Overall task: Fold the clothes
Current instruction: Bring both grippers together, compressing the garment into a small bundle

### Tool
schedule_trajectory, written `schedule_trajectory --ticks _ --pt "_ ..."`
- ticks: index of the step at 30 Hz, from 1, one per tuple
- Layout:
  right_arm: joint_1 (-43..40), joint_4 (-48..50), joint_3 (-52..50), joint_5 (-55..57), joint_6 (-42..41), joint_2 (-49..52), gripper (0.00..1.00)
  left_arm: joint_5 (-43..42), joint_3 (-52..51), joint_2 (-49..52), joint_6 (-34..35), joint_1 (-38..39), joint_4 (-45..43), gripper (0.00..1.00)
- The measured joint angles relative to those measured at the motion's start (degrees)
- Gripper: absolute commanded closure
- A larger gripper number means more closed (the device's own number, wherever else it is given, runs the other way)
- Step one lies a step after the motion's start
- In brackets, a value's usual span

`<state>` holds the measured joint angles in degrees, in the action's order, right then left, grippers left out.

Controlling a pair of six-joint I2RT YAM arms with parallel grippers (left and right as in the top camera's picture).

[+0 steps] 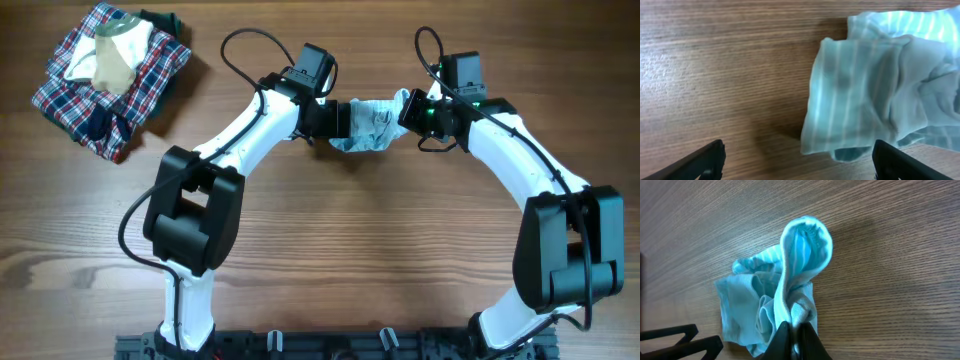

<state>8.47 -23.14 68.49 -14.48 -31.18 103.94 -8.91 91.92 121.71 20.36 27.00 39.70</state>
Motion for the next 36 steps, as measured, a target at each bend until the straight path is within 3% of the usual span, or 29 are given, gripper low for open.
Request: schedule_trajectory --ticks 25,36 --pt "6.8 1.5 1.2 0.4 5.2 0.0 0.96 0.0 0.1 3.7 -1.2 0.0 -1.4 0.09" --pt "10.8 4.0 1.2 0.6 6.0 0.0 0.96 0.0 0.1 3.7 -1.2 0.0 -1.4 0.02"
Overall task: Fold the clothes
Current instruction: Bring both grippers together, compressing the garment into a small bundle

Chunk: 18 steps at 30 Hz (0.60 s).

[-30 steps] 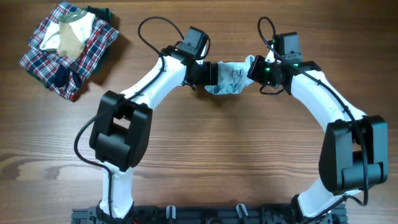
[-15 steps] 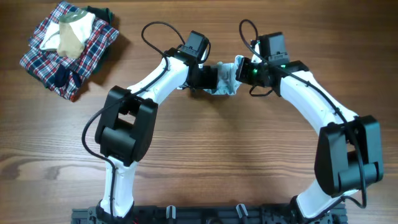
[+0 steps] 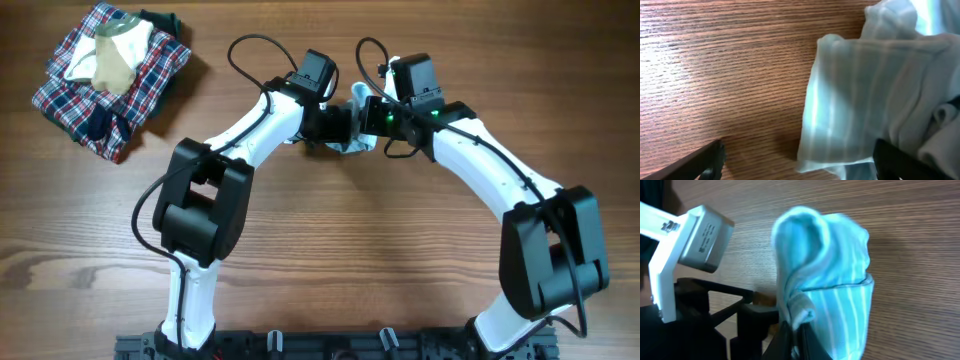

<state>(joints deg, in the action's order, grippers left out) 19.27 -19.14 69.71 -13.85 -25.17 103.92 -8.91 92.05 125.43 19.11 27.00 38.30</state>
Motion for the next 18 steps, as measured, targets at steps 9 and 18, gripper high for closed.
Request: schedule_trajectory --ticks 9,18 --pt "0.2 0.3 0.1 0.6 0.0 1.5 0.96 4.7 0.2 -0.3 -0.2 0.0 2.7 0.0" --pt "0.2 0.4 0.1 0.6 0.0 2.1 0.96 11.7 0.2 -4.7 -0.2 0.0 4.3 0.0"
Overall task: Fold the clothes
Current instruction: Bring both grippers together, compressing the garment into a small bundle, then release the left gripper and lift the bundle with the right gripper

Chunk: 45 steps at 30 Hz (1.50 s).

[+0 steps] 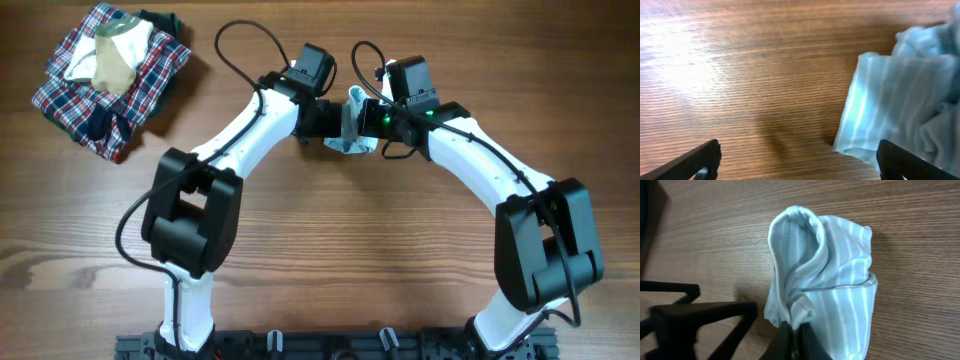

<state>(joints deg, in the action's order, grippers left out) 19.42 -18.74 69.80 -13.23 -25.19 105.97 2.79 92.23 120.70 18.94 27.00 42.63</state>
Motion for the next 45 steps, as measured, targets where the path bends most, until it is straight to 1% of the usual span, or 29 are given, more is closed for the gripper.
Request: schedule_trajectory --ticks 4,6,7,9,10,11,12,17,28,31,32,33,34,35,36,37,38,39,40,42,45 --pt "0.2 0.2 0.0 0.0 0.0 0.0 0.95 0.6 0.0 -0.6 0.0 0.0 0.0 0.0" --pt "0.6 0.5 0.0 0.0 0.0 0.0 0.92 0.7 0.0 -0.6 0.0 -0.1 0.0 0.0" --pt "1.0 0.5 0.0 0.0 0.0 0.0 0.85 0.8 0.0 -0.6 0.0 -0.2 0.0 0.0" --pt "2.1 0.9 0.0 -0.2 -0.1 0.0 0.76 0.8 0.0 -0.6 0.0 -0.3 0.0 0.0" --pt "2.6 1.0 0.0 -0.2 0.1 0.0 0.67 0.8 0.0 -0.6 0.0 -0.5 0.0 0.0" --pt "3.0 1.1 0.0 -0.3 0.0 0.0 0.44 0.8 0.0 -0.6 0.0 -0.8 0.0 0.0" --pt "3.7 1.1 0.0 -0.6 0.4 0.0 0.34 0.8 0.0 -0.6 0.0 -1.2 0.0 0.0" --pt "3.7 1.2 0.0 -0.9 0.4 1.5 0.26 0.9 0.0 -0.6 0.0 -2.0 0.0 0.0" --pt "2.8 1.6 0.9 -1.0 0.5 3.0 0.25 0.9 0.0 -1.2 -0.4 -2.0 0.0 0.0" --pt "1.1 -0.5 3.0 -1.3 0.5 2.3 0.18 0.9 0.0 -2.6 -0.9 -2.0 0.0 0.0" --pt "0.4 -1.5 4.0 -1.3 0.6 1.7 0.18 0.9 0.0 -3.3 -1.0 -2.0 0.0 0.0" --pt "-0.1 -1.9 4.7 -1.3 0.6 1.2 0.19 0.9 0.0 -3.7 -1.1 -2.0 0.0 0.0" --pt "-0.8 -2.7 5.6 -1.3 0.4 0.2 0.25 0.9 0.0 -4.3 -1.1 -2.0 0.0 0.01" --pt "-1.6 -3.6 6.3 -0.8 -0.4 -0.9 0.36 0.9 0.0 -4.5 -1.3 -2.0 0.0 0.01" --pt "-2.6 -4.6 6.9 -0.1 -1.7 -2.4 0.55 0.8 0.0 -4.8 -2.0 -1.9 0.0 0.01" --pt "-3.8 -5.5 7.2 0.5 -3.0 -3.7 0.71 0.8 0.0 -4.8 -2.6 -1.8 0.0 0.0" --pt "-4.9 -6.0 7.4 0.7 -3.8 -4.5 0.92 0.6 0.0 -4.8 -3.2 -1.6 0.0 0.01" --pt "-5.3 -6.2 7.4 0.9 -4.7 -4.9 0.96 0.6 0.0 -4.8 -3.7 -1.4 0.1 0.01" --pt "-9.1 -7.4 7.7 1.1 -5.7 -6.5 0.96 0.6 0.0 -4.8 -4.3 -0.8 0.2 0.01" --pt "-13.0 -9.0 8.0 0.3 -6.9 -7.1 0.96 1.1 0.0 -4.8 -4.9 0.6 -0.1 0.01" --pt "-16.6 -11.3 8.0 -2.0 -6.4 -7.0 0.96 3.7 0.0 -4.8 -4.7 2.2 -0.6 0.0"
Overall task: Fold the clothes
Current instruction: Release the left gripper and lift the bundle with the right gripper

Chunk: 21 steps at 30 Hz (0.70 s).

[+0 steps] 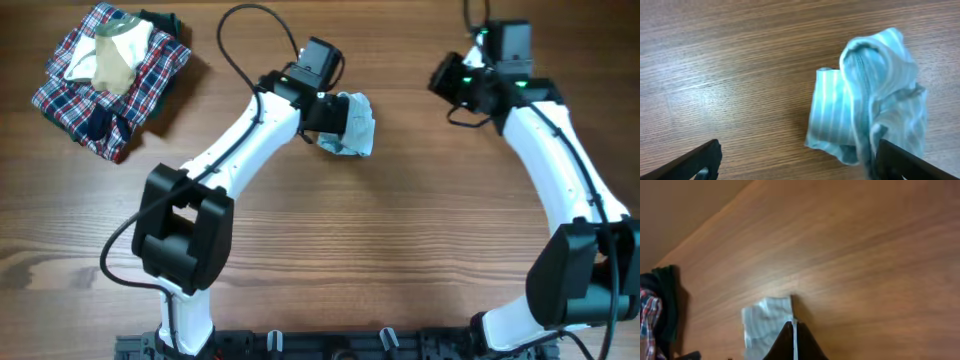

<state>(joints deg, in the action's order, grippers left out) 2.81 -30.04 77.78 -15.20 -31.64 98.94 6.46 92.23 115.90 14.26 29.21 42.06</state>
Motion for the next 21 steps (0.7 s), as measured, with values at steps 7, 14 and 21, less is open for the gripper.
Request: schedule_trajectory --ticks 7,14,21 --pt "8.7 -1.1 0.0 -2.2 1.5 2.6 0.96 6.7 0.0 -0.1 5.6 -4.2 2.8 0.0" --pt "14.0 -0.3 0.0 -2.8 2.4 9.3 0.96 8.4 0.0 -0.7 8.7 -15.0 7.8 0.0" --pt "14.1 3.1 0.0 -6.0 7.2 14.1 0.96 6.9 0.0 -0.7 9.0 -16.6 6.8 0.0"
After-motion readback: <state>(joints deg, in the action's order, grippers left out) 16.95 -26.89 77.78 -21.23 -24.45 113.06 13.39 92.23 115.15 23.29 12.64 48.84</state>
